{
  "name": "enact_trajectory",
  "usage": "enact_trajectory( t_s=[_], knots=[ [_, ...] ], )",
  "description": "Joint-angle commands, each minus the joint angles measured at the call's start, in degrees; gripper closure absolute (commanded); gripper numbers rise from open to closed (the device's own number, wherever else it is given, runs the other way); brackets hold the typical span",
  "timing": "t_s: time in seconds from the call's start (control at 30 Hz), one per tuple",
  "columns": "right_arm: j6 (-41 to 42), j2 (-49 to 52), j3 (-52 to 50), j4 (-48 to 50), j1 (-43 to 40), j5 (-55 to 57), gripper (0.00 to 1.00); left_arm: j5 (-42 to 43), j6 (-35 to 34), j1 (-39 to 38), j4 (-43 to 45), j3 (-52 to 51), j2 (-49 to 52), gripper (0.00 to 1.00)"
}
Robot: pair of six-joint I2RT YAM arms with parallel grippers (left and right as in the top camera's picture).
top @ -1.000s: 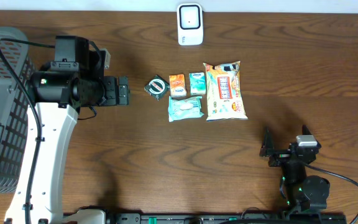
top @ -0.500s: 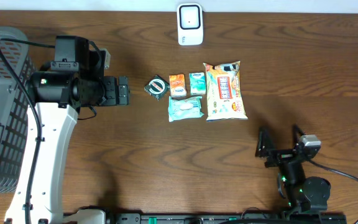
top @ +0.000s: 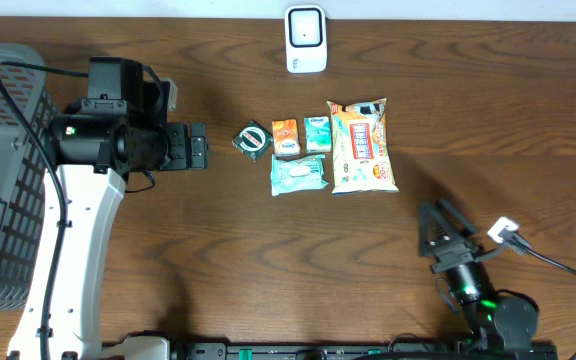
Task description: Scan the item barcode
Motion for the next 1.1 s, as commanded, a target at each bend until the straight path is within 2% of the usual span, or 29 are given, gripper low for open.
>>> enact_trajectory(
  t_s=[0.0,0.13,0.27,0.47,0.57,0.67,0.83,0.97,1.07],
  knots=[
    [4.04,-0.33,-0.04,7.8,0.24,3.85,0.01,-0.76,-0.04,-0.17,-0.31,-0.28,0.17,0.02],
    [4.02,-0.33,-0.02,20.59,0.24,11.04,0.01,-0.76,-0.04,-0.17,-0.31,-0.28,0.17,0.02],
    [2.29,-0.33,1.73,26.08,0.24,18.01,0.01,-0.79,-0.04,-0.17,-0.31,-0.28,0.17,0.03],
    [-16.24,1.86,10.84,25.42,0.24,19.08,0.01,-0.79,-0.04,-0.17,-0.31,-0.28,0.17,0.02],
    [-25.29,5.38,16.85,22.91,0.24,19.06,0.01,-0.76,-0.04,-0.17,-0.31,-0.28,0.17,0.02],
    [-30.51,10.01,22.75,18.97,0.24,18.93,0.01,-0.76,-0.04,-0.17,-0.31,-0.28,0.17,0.02],
    [-39.71,21.38,33.31,14.62,0.24,8.9,0.01,-0.76,-0.04,-0.17,-0.31,-0.28,0.17,0.02],
    [-46.45,32.76,43.54,4.48,0.24,-2.82,0.01,-0.76,-0.04,-0.17,-0.31,-0.28,0.17,0.02],
    [-48.3,39.87,50.14,-5.07,0.26,-5.01,0.01,-0.76,-0.04,-0.17,-0.31,-0.28,0.17,0.02]
  ],
)
